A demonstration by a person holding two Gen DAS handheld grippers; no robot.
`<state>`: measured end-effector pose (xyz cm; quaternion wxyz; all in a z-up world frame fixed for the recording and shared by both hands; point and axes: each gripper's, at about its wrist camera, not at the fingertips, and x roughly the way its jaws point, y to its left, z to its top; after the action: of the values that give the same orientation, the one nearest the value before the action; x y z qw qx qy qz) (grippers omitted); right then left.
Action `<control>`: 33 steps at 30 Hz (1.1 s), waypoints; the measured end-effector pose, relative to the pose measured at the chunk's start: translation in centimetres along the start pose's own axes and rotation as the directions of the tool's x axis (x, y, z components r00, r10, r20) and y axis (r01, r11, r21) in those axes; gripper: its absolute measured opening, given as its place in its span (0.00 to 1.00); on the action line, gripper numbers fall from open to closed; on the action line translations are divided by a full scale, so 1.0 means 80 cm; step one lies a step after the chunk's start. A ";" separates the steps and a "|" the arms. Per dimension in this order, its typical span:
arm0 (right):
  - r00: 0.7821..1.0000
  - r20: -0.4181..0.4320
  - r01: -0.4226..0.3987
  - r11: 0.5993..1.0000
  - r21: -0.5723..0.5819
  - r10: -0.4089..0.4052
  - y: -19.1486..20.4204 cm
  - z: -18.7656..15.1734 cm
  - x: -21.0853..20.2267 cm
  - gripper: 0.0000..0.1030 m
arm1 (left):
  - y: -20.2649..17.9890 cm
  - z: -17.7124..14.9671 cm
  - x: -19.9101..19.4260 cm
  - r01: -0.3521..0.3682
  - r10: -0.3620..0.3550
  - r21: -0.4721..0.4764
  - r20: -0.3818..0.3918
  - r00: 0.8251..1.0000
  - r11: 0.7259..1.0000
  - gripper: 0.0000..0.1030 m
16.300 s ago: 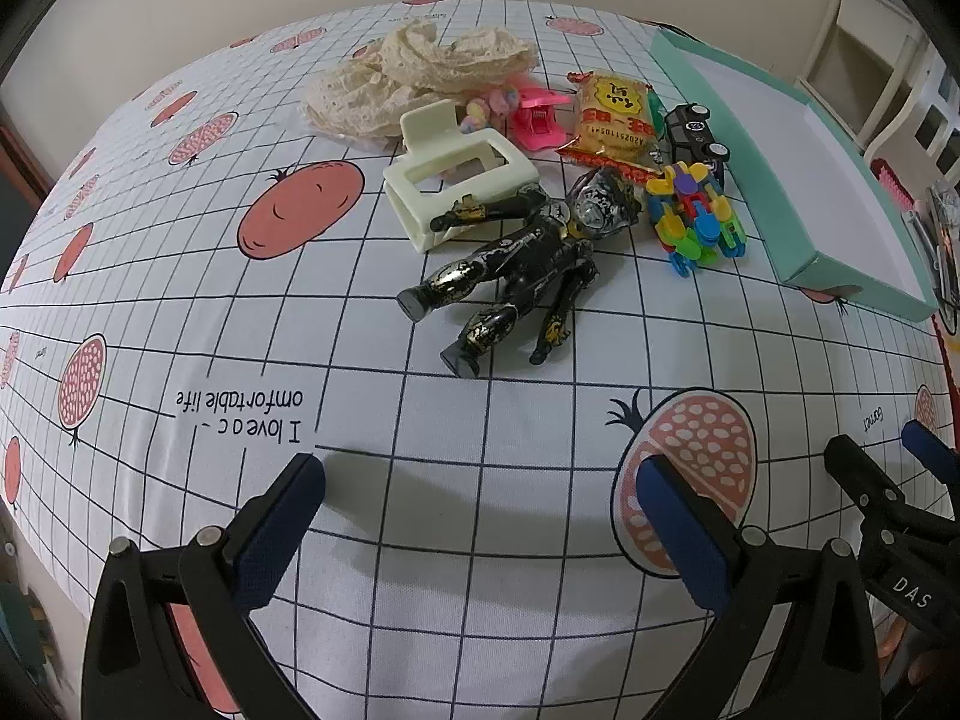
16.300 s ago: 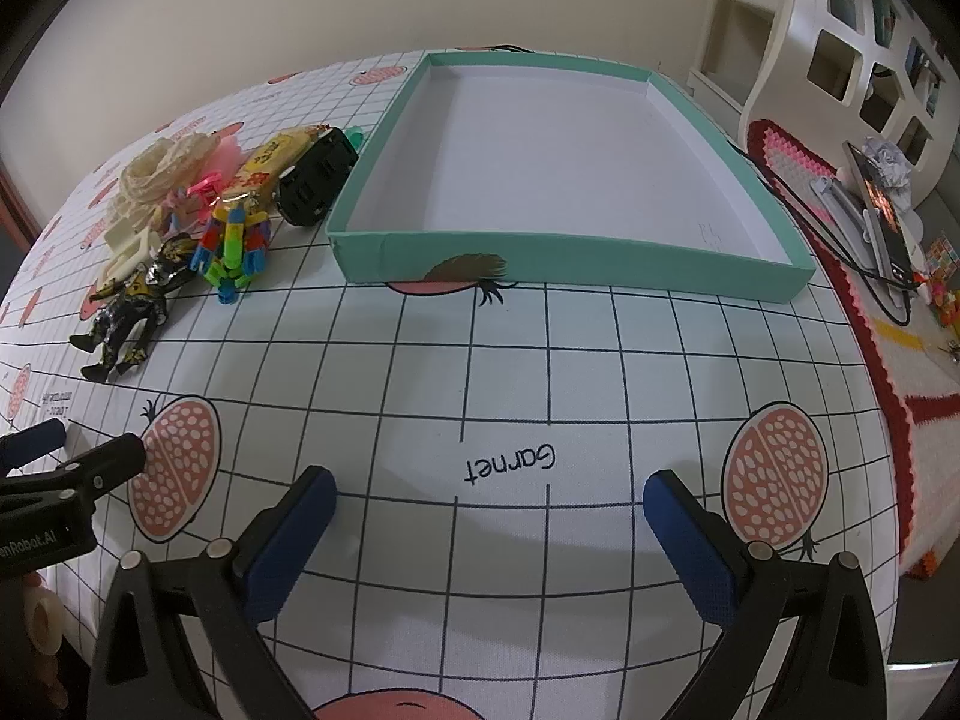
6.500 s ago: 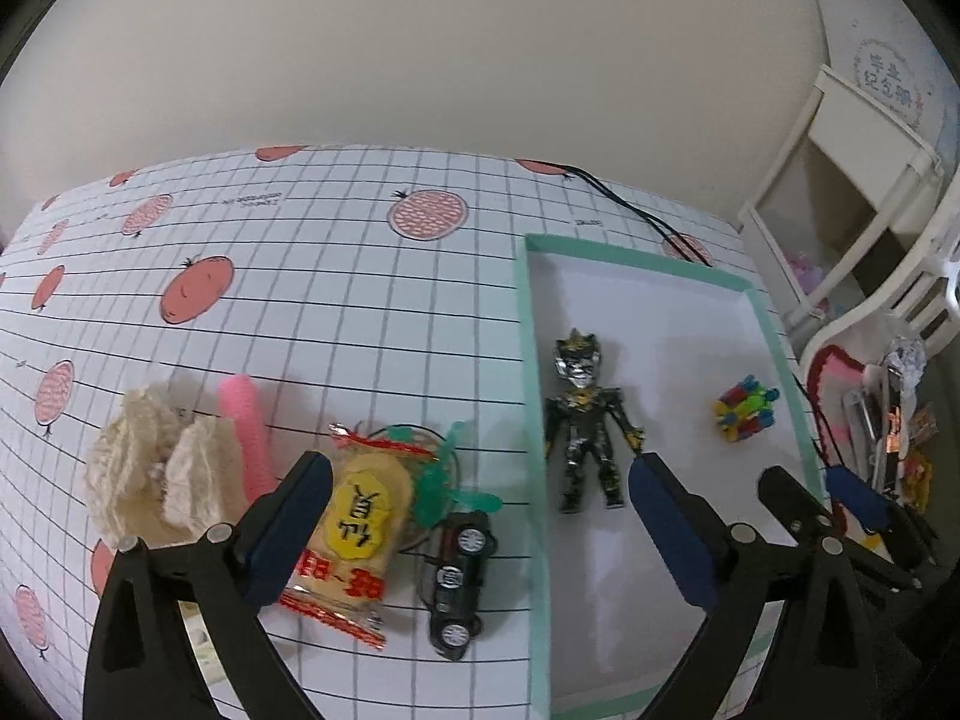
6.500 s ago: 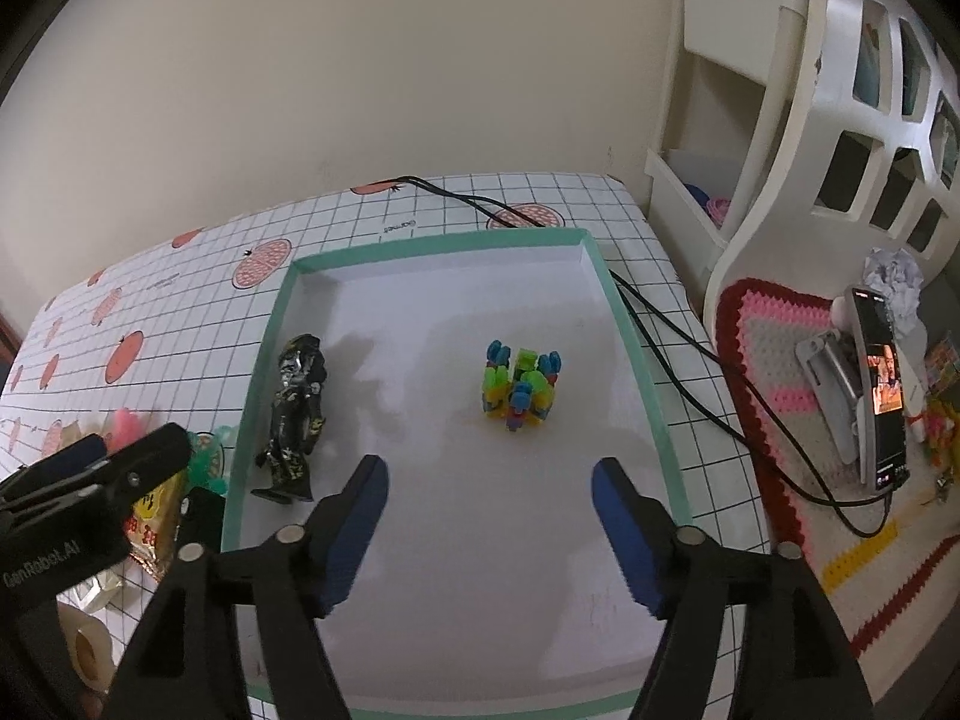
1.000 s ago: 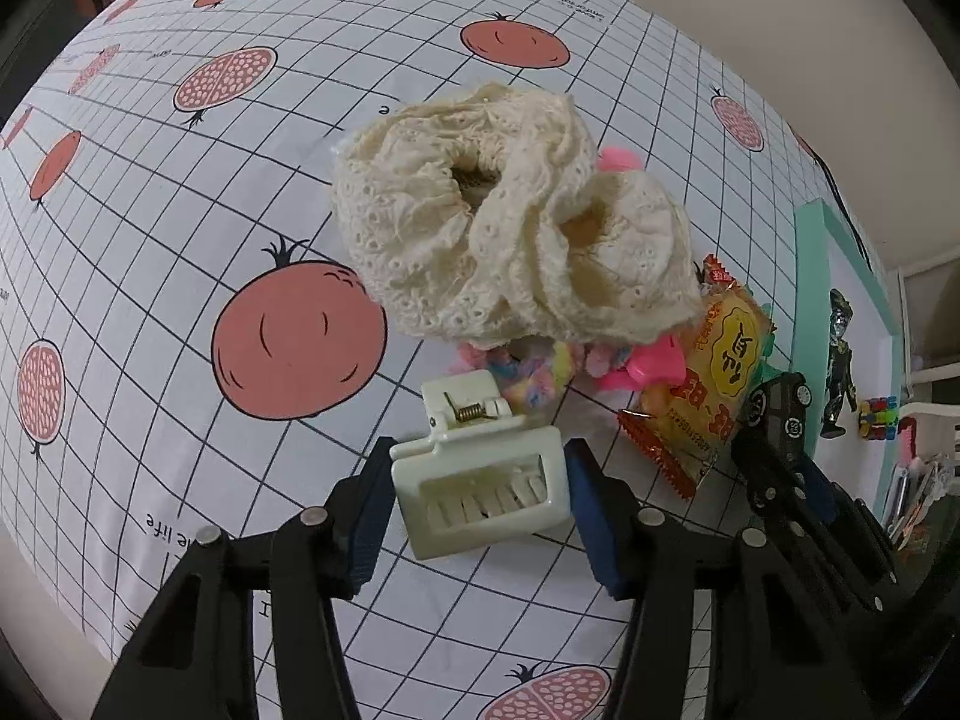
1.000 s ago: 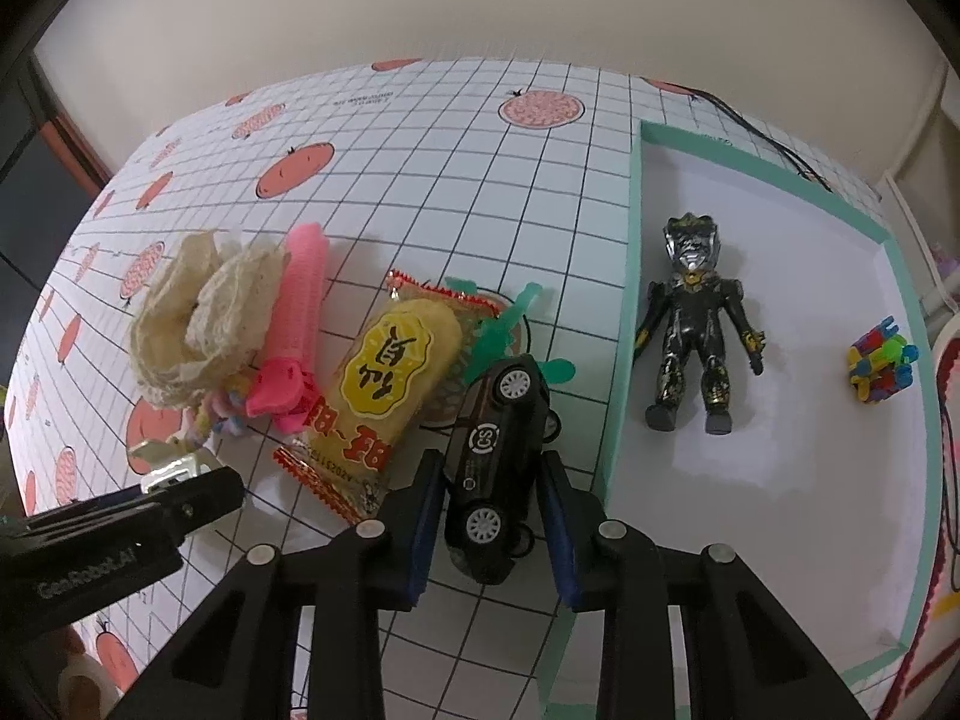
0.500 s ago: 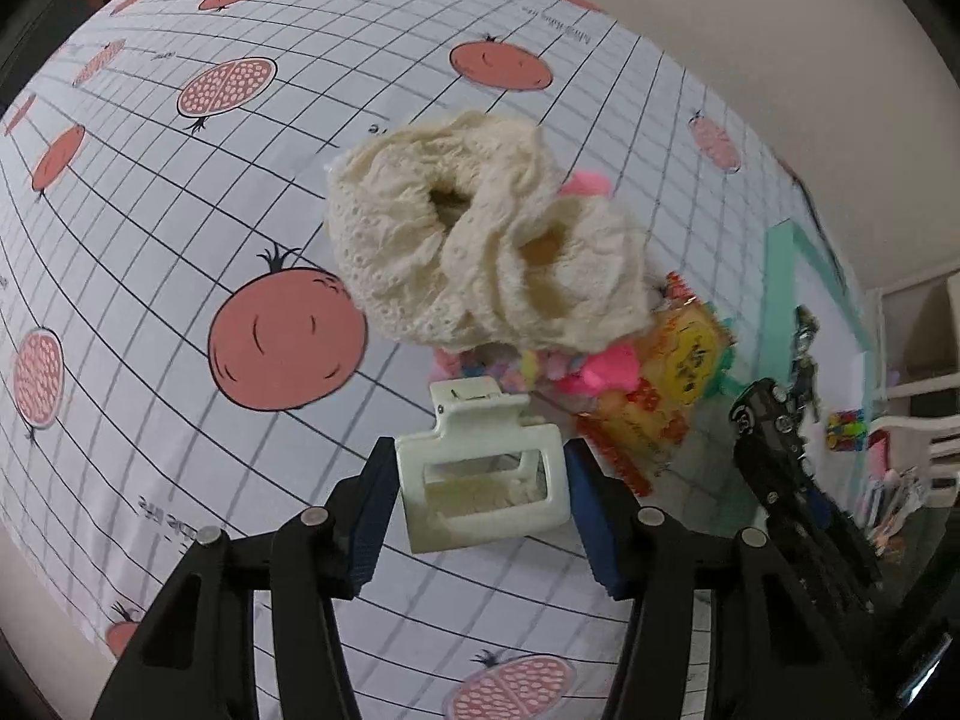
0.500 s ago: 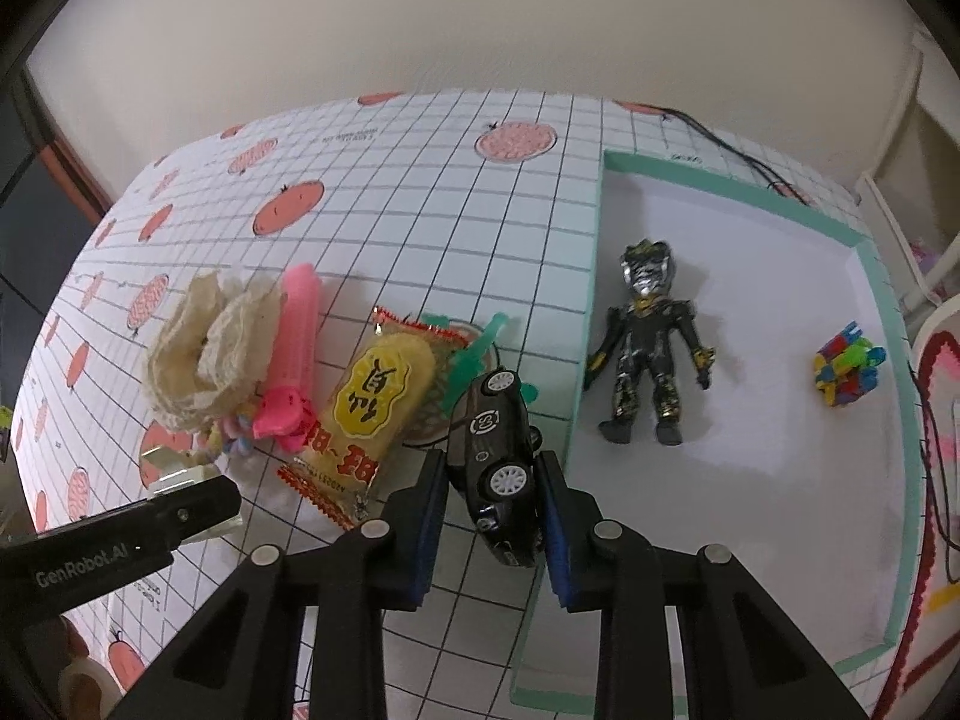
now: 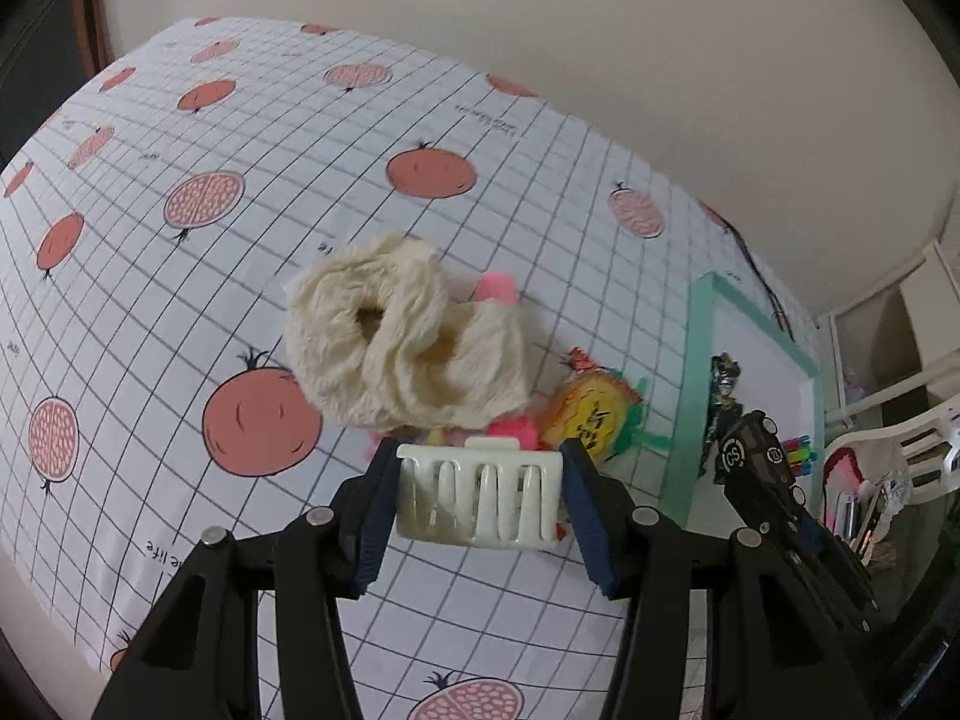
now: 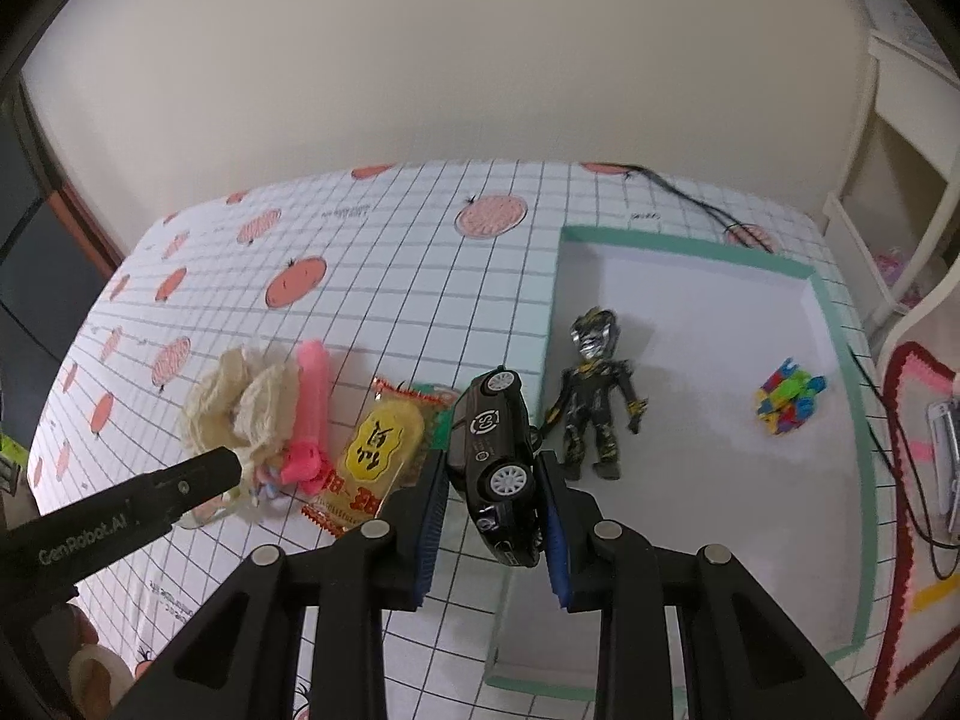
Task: Organize objects
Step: 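Carry the car with the right tool while the left carries the white clip into the tray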
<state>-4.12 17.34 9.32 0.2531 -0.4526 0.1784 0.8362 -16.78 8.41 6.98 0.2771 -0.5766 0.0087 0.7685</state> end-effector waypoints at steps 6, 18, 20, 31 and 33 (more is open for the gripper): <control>1.000 0.025 0.004 1.000 0.022 -0.004 -0.015 0.002 -0.014 0.30 | -0.011 -0.002 0.002 0.030 -0.030 0.014 0.008 1.000 0.999 0.52; 0.996 0.073 0.036 0.992 0.122 -0.045 -0.074 0.005 -0.040 0.30 | -0.071 -0.004 -0.020 0.088 -0.098 0.118 0.084 0.992 0.989 0.52; 0.996 0.076 0.039 0.989 0.142 -0.050 -0.087 0.004 -0.043 0.30 | -0.082 -0.006 -0.017 0.102 -0.114 0.134 0.087 0.990 0.986 0.52; 0.993 0.075 0.077 0.977 0.199 -0.093 -0.141 -0.003 -0.053 0.30 | -0.150 -0.031 -0.008 0.145 -0.180 0.260 0.113 0.977 0.955 0.52; 0.992 0.073 0.085 0.974 0.211 -0.102 -0.150 -0.006 -0.054 0.30 | -0.163 -0.038 -0.004 0.142 -0.182 0.296 0.109 0.977 0.944 0.52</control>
<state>5.21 25.68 11.93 0.3453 -0.3965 0.2322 0.8183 -8.37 18.30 10.22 0.4200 -0.4758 0.0538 0.7709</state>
